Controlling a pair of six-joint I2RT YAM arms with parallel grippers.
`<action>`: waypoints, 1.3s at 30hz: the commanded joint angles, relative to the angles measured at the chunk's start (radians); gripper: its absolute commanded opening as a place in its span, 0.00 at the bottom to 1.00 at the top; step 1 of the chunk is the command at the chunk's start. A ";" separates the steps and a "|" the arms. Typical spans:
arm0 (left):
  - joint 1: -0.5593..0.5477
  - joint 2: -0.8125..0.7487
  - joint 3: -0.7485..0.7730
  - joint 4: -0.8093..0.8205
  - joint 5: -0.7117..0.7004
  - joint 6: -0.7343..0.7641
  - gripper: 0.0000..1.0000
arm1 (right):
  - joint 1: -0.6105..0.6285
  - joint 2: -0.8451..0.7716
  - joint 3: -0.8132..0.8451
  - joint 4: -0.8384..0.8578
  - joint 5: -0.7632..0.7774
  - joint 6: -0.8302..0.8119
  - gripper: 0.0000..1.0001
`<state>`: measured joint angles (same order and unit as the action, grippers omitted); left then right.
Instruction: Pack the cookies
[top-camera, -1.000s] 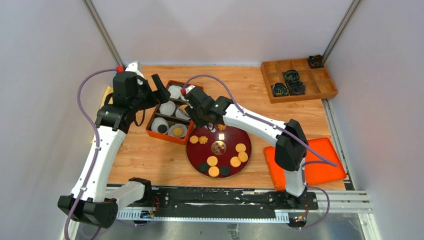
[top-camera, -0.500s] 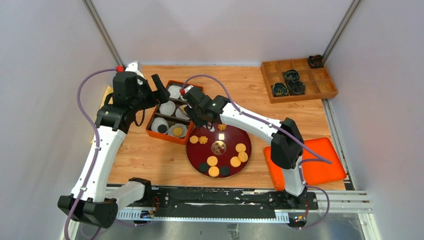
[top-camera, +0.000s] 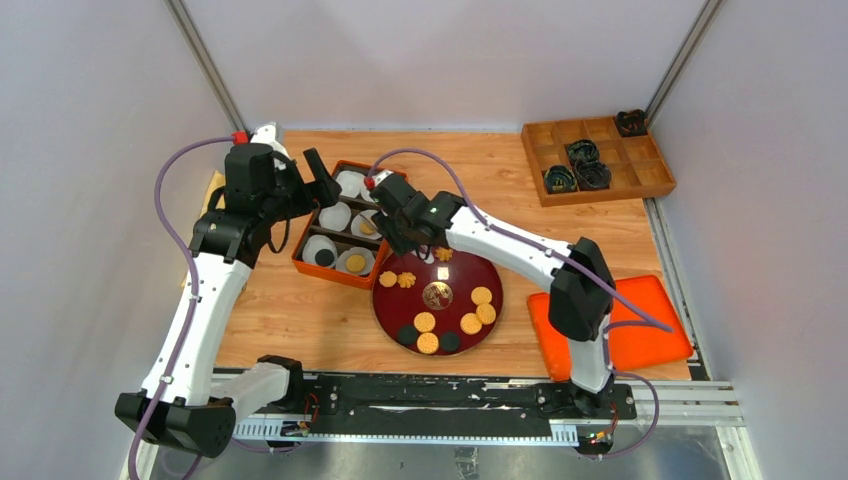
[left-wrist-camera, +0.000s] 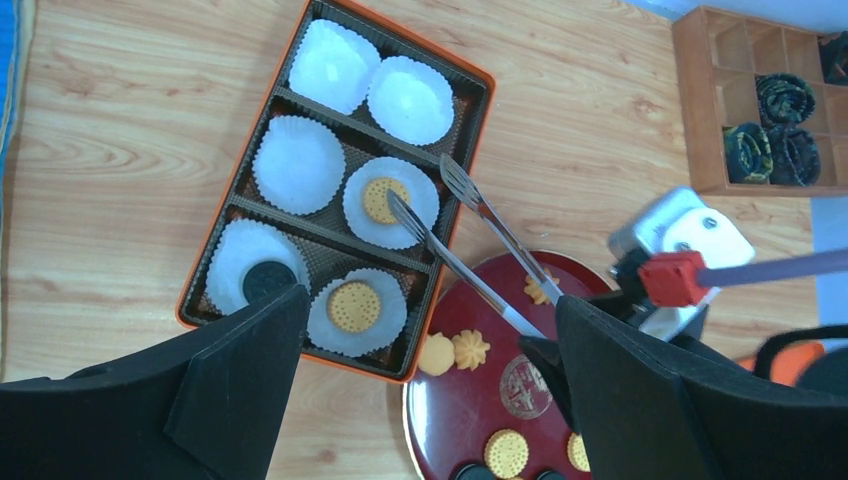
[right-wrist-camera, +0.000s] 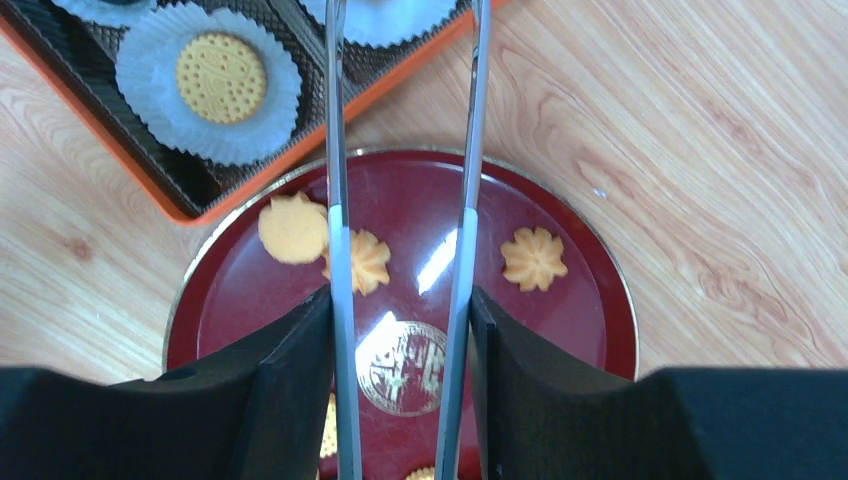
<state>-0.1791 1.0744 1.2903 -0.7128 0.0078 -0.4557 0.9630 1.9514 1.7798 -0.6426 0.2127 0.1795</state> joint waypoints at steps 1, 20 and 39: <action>-0.001 -0.021 0.018 0.009 0.024 0.010 1.00 | 0.002 -0.183 -0.090 -0.005 0.029 0.011 0.47; -0.002 -0.007 0.005 0.010 0.079 -0.029 1.00 | 0.291 -0.757 -0.695 -0.246 0.026 0.292 0.47; -0.002 -0.039 -0.016 0.009 0.103 -0.047 1.00 | 0.439 -0.823 -0.721 -0.504 0.037 0.441 0.47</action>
<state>-0.1795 1.0435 1.2888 -0.7120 0.0868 -0.4915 1.3632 1.1412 1.0092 -1.0531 0.2481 0.5861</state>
